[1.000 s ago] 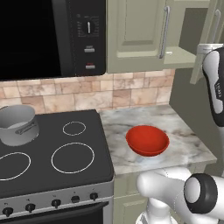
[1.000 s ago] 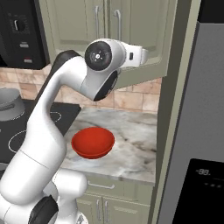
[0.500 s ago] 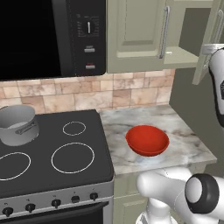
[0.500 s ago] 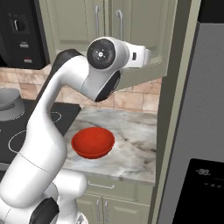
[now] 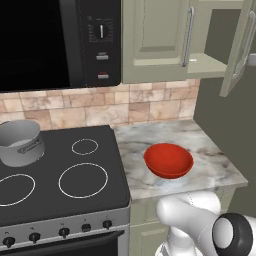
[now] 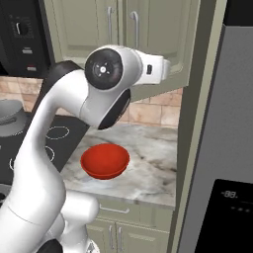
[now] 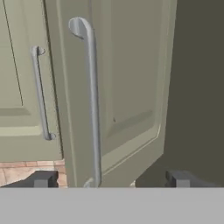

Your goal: Open the cabinet and move the ladle to the pot. Then close the cabinet.

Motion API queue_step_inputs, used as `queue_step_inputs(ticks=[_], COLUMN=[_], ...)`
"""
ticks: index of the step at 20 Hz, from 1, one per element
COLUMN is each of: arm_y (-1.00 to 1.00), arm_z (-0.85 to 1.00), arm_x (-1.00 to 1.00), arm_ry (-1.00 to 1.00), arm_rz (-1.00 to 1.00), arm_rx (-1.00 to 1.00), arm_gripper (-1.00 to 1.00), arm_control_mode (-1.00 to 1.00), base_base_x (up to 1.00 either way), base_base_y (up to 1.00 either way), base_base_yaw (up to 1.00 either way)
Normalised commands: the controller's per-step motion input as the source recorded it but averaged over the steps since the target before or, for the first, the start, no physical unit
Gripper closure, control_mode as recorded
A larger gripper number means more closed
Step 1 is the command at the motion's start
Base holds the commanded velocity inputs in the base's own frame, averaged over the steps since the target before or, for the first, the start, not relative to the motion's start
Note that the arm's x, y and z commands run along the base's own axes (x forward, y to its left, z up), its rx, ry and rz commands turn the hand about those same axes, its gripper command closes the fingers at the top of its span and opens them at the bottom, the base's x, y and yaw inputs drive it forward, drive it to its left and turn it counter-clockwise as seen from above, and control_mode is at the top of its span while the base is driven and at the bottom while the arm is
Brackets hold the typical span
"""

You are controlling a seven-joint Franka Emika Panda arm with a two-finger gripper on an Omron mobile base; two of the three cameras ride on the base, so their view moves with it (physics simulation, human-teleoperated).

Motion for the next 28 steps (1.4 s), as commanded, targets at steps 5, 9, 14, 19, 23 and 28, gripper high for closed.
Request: queue_step_inputs(ticks=[5, 9, 14, 19, 23, 28], arm_y=[0.72, 0.99, 0.84, 0.47, 0.17, 0.0], arm_z=[0.14, 0.02, 0.0, 0.0, 0.0, 0.0], arm_x=[-0.43, 0.0, 0.36, 0.61, 0.62, 0.71], arm_ry=[0.01, 0.12, 0.13, 0.04, 0.03, 0.11], arm_rz=[-0.08, -0.1, -0.03, 0.0, 0.0, -0.02], arm_rx=[-0.07, -0.21, -0.31, -0.36, -0.33, -0.31], arm_gripper=[-1.0, -1.0, -1.0, -1.0, -1.0, -1.0], arm_control_mode=[-1.0, -1.0, -1.0, -1.0, -1.0, -1.0], base_base_x=[0.0, 0.0, 0.0, 0.0, 0.0, 0.0], base_base_y=[0.0, 0.0, 0.0, 0.0, 0.0, 0.0], base_base_yaw=[0.0, 0.0, 0.0, 0.0, 0.0, 0.0])
